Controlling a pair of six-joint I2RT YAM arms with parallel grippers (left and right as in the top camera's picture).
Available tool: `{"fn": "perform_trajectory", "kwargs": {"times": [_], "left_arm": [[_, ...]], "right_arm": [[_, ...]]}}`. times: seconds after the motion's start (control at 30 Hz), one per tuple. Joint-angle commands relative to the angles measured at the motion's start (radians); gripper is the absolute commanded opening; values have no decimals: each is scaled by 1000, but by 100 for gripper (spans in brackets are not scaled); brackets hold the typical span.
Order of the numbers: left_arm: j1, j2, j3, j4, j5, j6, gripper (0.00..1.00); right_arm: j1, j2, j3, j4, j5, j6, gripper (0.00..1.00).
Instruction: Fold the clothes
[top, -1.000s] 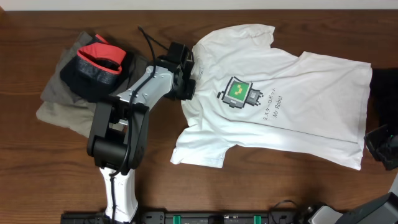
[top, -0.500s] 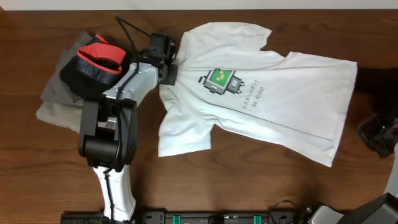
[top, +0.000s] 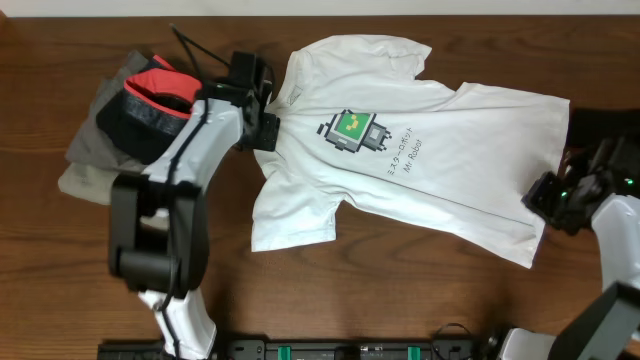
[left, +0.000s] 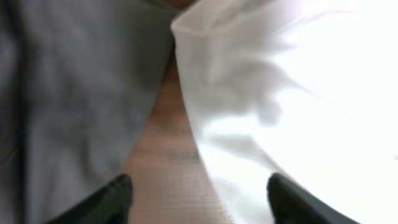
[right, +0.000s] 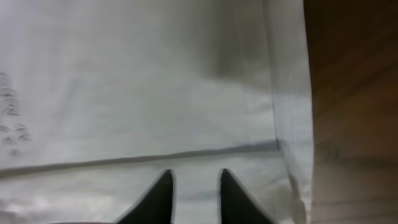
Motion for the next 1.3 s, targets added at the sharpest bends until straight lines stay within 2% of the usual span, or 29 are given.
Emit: {"fn": "perform_trajectory", "kwargs": {"times": [0.0, 0.13, 0.33, 0.53, 0.57, 0.6, 0.63, 0.67, 0.83, 0.97, 1.1, 1.23, 1.27], "left_arm": [[-1, -18, 10, -58, 135, -14, 59], [-1, 1, -41, -91, 195, -14, 56], [-2, 10, -143, -72, 257, -14, 57], [-2, 10, -227, -34, 257, -14, 57], [-1, 10, -240, -34, 256, -14, 47], [-1, 10, -255, -34, 256, -14, 32], [-1, 10, -265, -39, 256, -14, 12], [-1, 10, -272, -54, 256, -19, 6], [-1, 10, -274, -180, 256, -26, 6], [-2, 10, -274, -262, 256, -43, 6], [-2, 10, -274, -283, 257, -64, 6], [-1, 10, -274, -267, 259, -63, 6], [-1, 10, -274, -261, 259, -63, 12]], "right_arm": [[6, 55, -48, 11, 13, 83, 13], [6, 96, -56, -14, 82, 106, 8], [4, 111, -58, -124, 489, 249, 2], [4, 111, -53, -112, 489, 261, 2], [4, 111, -53, -108, 480, 261, 2], [4, 111, -53, -106, 475, 261, 2], [5, 111, -53, -105, 467, 261, 2], [5, 110, -53, -104, 453, 260, 2], [5, 96, -50, -40, 288, 150, 4], [5, 81, -43, -3, 179, 129, 8], [5, 80, -42, 24, 81, 91, 11], [16, 81, -43, 32, 77, 66, 12], [20, 82, -46, 32, 85, 66, 12]]}}
